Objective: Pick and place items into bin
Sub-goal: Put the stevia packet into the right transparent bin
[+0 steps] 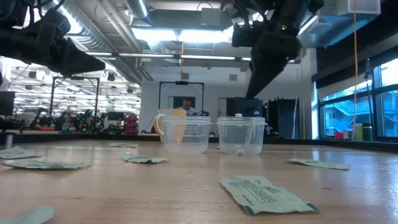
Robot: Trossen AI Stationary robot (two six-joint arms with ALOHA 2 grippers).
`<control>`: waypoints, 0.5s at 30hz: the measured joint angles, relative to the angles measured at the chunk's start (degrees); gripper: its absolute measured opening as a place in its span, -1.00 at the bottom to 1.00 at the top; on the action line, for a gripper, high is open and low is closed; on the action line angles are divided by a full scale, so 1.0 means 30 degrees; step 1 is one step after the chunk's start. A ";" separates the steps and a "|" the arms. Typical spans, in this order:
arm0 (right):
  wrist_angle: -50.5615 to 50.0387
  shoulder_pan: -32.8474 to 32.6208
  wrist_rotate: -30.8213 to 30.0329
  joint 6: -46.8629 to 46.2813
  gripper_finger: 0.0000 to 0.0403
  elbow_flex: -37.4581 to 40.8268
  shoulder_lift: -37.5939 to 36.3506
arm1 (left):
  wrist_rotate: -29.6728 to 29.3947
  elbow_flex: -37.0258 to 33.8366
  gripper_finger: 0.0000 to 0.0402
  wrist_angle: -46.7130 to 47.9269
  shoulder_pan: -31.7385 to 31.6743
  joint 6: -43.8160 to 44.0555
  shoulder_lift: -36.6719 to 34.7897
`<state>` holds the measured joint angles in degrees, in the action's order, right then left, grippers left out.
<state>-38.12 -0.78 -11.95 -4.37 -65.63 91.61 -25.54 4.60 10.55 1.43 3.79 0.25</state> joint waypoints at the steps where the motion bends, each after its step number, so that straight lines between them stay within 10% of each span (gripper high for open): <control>1: -0.0264 0.0320 0.0006 0.0451 -0.31 -0.0206 -0.0051 | 0.0007 0.0000 -0.70 0.0000 -0.0004 0.0000 0.0004; 15: 0.3601 0.6360 0.4876 0.6563 -0.31 0.0836 -0.0009 | -0.0001 0.0000 -0.70 0.0000 -0.0004 -0.0007 0.0004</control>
<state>-27.32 18.29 2.67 15.31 -63.12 91.58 -25.54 4.60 10.55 1.42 3.77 0.26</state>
